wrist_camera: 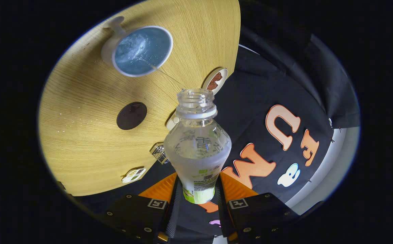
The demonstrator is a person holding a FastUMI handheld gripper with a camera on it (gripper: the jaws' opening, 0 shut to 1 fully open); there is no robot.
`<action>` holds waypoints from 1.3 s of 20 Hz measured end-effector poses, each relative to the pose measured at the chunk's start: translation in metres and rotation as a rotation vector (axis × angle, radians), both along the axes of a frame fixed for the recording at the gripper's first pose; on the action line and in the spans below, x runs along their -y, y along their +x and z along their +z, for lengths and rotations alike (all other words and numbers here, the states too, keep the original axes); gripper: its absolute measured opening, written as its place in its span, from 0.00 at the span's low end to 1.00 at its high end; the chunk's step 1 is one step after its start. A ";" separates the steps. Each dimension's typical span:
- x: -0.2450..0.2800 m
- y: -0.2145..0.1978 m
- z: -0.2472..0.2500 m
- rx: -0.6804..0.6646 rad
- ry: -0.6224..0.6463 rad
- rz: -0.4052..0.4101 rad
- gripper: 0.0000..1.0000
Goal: Take the bottle from table, then pour the juice into the cup, finally place the bottle on the coaster
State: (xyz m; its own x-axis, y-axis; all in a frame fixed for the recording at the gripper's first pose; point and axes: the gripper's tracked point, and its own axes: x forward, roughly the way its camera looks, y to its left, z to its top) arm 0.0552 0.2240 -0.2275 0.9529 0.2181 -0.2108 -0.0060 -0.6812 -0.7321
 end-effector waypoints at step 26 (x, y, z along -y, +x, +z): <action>0.048 -0.012 -0.032 -0.310 0.888 -0.323 0.52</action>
